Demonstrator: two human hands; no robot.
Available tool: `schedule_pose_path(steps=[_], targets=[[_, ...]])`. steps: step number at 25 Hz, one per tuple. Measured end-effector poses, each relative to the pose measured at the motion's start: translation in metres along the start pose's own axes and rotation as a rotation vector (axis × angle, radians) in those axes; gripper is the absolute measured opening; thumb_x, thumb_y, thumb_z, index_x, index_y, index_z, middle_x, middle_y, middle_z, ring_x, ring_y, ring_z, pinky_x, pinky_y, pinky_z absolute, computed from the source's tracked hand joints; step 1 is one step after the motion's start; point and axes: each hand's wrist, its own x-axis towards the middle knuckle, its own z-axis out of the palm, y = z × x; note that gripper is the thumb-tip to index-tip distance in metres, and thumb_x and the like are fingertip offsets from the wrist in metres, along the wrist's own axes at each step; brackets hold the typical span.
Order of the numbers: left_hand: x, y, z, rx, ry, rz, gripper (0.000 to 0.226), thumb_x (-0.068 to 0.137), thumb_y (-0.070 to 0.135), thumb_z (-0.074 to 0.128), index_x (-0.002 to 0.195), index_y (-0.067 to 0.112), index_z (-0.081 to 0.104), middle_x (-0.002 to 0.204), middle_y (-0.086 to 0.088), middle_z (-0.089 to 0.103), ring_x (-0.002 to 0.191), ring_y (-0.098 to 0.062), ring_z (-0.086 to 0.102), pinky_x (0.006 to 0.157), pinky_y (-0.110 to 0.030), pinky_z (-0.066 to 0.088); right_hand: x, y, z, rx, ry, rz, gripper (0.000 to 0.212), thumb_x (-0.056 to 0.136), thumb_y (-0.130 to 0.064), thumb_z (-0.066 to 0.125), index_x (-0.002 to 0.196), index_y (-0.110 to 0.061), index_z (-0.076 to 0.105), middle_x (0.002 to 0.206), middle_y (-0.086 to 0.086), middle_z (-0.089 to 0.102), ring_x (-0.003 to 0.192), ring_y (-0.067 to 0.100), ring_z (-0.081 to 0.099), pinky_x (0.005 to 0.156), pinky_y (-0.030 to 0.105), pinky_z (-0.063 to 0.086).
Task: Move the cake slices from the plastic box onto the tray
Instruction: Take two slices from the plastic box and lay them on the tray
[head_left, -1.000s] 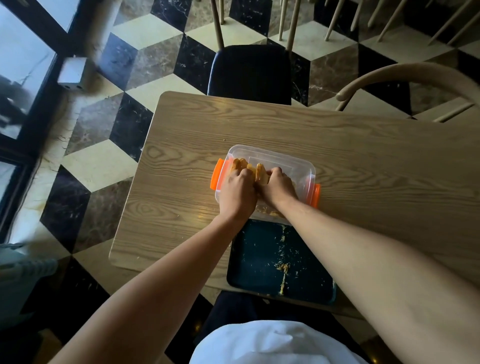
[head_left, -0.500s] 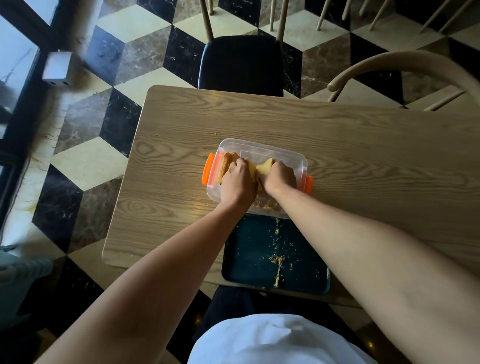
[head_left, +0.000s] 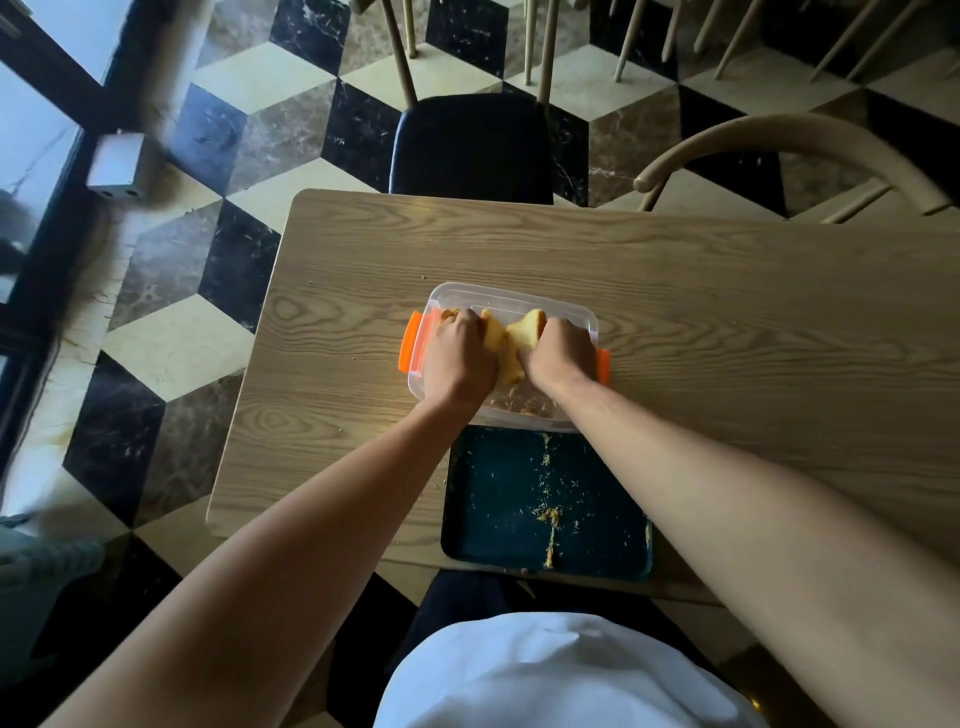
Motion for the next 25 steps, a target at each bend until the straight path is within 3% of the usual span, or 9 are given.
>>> schedule_pose_path(steps=[4, 8, 12, 15, 17, 19, 20, 23, 25], targets=[[-0.017, 0.006, -0.029, -0.084, 0.121, -0.013, 0.031, 0.073, 0.005, 0.062, 0.103, 0.011, 0.067, 0.092, -0.003, 0.068, 0.08, -0.023, 0.062, 0.064, -0.031, 0.043, -0.022, 0.015, -0.038, 0.152, 0.08, -0.06, 0.024, 0.081, -0.028, 0.068, 0.097, -0.011, 0.066, 0.096, 0.011, 0.071, 0.087, 0.031, 0.067, 0.068, 0.034, 0.052], [-0.066, -0.008, -0.061, -0.488, 0.093, 0.043, 0.029, 0.078, 0.003, 0.074, 0.1, 0.021, 0.069, 0.085, 0.009, 0.071, 0.073, -0.011, 0.067, 0.067, -0.031, 0.059, -0.061, 0.075, -0.072, 0.421, 0.032, -0.086, 0.02, 0.079, -0.031, 0.069, 0.086, -0.012, 0.067, 0.081, 0.001, 0.073, 0.075, 0.024, 0.069, 0.06, 0.034, 0.05], [-0.131, -0.045, -0.058, -0.773, -0.114, -0.017, 0.037, 0.078, -0.006, 0.078, 0.097, 0.026, 0.074, 0.088, 0.007, 0.075, 0.077, -0.009, 0.067, 0.065, -0.023, 0.057, -0.112, 0.15, -0.066, 0.64, -0.17, 0.004, 0.019, 0.087, -0.03, 0.07, 0.105, -0.022, 0.068, 0.093, -0.012, 0.077, 0.086, 0.01, 0.073, 0.065, 0.019, 0.055], [-0.163, -0.073, -0.028, -0.755, -0.247, -0.197, 0.035, 0.078, -0.005, 0.078, 0.098, 0.024, 0.076, 0.092, -0.002, 0.076, 0.083, -0.018, 0.071, 0.067, -0.028, 0.059, -0.132, 0.19, -0.038, 0.625, -0.291, 0.164, 0.038, 0.089, -0.031, 0.068, 0.124, -0.02, 0.06, 0.11, 0.0, 0.073, 0.095, 0.007, 0.07, 0.08, 0.025, 0.056], [-0.168, -0.085, -0.009, -0.713, -0.298, -0.274, 0.033, 0.079, -0.004, 0.077, 0.099, 0.021, 0.075, 0.093, -0.008, 0.076, 0.086, -0.025, 0.071, 0.067, -0.031, 0.059, -0.133, 0.199, -0.021, 0.623, -0.327, 0.223, 0.043, 0.092, -0.027, 0.066, 0.132, -0.021, 0.052, 0.114, 0.003, 0.069, 0.097, -0.001, 0.067, 0.082, 0.021, 0.053], [-0.16, -0.089, 0.007, -0.653, -0.312, -0.308, 0.032, 0.078, -0.004, 0.077, 0.098, 0.02, 0.074, 0.09, -0.007, 0.074, 0.085, -0.025, 0.069, 0.066, -0.028, 0.057, -0.124, 0.197, -0.009, 0.607, -0.342, 0.29, 0.061, 0.094, -0.024, 0.064, 0.147, -0.008, 0.038, 0.135, 0.004, 0.057, 0.119, 0.015, 0.059, 0.098, 0.031, 0.048], [-0.153, -0.087, 0.013, -0.631, -0.312, -0.321, 0.032, 0.078, -0.004, 0.077, 0.096, 0.022, 0.074, 0.088, -0.004, 0.073, 0.083, -0.023, 0.069, 0.066, -0.028, 0.056, -0.117, 0.194, -0.004, 0.603, -0.362, 0.312, 0.064, 0.095, -0.022, 0.063, 0.149, -0.005, 0.034, 0.13, -0.002, 0.057, 0.116, 0.018, 0.059, 0.097, 0.032, 0.048], [-0.128, -0.083, 0.025, -0.639, -0.304, -0.385, 0.033, 0.078, -0.004, 0.077, 0.095, 0.024, 0.072, 0.083, 0.002, 0.072, 0.078, -0.017, 0.068, 0.068, -0.028, 0.056, -0.096, 0.186, 0.008, 0.597, -0.402, 0.32, 0.053, 0.095, -0.015, 0.062, 0.142, -0.004, 0.042, 0.089, -0.017, 0.055, 0.078, 0.001, 0.059, 0.056, 0.012, 0.049], [-0.117, -0.081, 0.032, -0.65, -0.305, -0.429, 0.032, 0.078, -0.004, 0.076, 0.099, 0.019, 0.072, 0.085, -0.001, 0.073, 0.08, -0.02, 0.069, 0.073, -0.036, 0.059, -0.086, 0.185, 0.014, 0.581, -0.407, 0.338, 0.052, 0.094, -0.014, 0.062, 0.142, -0.004, 0.042, 0.088, -0.014, 0.056, 0.08, 0.004, 0.06, 0.059, 0.018, 0.051]])
